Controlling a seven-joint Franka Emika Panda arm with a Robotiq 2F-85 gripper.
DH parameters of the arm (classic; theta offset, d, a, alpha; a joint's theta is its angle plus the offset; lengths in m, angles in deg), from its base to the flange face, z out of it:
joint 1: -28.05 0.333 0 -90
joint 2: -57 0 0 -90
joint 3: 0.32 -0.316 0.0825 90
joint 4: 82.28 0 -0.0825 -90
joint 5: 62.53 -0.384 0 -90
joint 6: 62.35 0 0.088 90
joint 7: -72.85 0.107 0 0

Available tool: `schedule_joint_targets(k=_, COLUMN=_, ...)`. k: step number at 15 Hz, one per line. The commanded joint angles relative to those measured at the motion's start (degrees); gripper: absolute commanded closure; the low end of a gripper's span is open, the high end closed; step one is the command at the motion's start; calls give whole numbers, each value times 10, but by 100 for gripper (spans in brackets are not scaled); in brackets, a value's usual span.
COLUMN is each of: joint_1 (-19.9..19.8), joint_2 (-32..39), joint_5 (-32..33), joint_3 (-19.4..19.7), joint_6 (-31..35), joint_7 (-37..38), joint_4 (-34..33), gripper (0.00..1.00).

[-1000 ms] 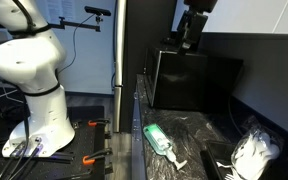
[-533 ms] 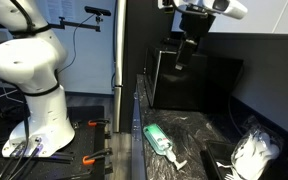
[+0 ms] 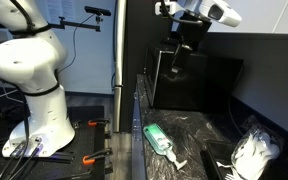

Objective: Put the bottle upright

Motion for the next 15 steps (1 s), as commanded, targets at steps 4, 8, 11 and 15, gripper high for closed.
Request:
schedule_joint_targets(k=4, joint_1=-26, joint_2=5, joint_5=-37, joint_3=-10, joint_6=61, joint_7=94, joint_4=67, gripper=0)
schedule_joint_targets(k=8, joint_1=-39, joint_2=6, joint_5=-26, joint_3=-17, joint_6=125, joint_7=187, joint_4=115, gripper=0)
schedule_joint_targets(k=11, joint_1=-48, joint_2=15, joint_5=-26, joint_3=-24, joint_6=175, joint_7=260, joint_4=139, gripper=0)
schedule_joint_targets(k=15, joint_1=-56, joint_2=40, joint_5=-18, joint_3=-30, joint_6=203, joint_7=341, joint_4=147, gripper=0)
